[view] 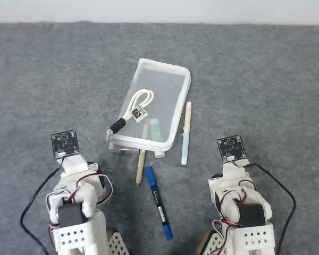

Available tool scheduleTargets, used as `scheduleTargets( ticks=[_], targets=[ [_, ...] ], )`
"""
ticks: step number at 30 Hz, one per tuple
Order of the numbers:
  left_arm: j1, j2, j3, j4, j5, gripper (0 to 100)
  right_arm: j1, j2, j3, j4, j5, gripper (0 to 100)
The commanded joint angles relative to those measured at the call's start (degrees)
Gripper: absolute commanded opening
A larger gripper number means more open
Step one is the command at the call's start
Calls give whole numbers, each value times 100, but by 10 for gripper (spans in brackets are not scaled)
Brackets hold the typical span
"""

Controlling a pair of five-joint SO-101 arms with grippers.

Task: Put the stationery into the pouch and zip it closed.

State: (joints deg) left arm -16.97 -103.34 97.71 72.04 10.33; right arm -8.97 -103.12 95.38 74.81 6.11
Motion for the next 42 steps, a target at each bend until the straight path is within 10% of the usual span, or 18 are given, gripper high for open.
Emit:
scheduleTargets(
  ticks=[1,42],
  targets=[
    [9,-114,-119,44,62,12,-40,-92,105,31,-18,9],
    [299,-114,-1525,-176,-527,12,-22,-92,105,31,-18,12]
  ],
)
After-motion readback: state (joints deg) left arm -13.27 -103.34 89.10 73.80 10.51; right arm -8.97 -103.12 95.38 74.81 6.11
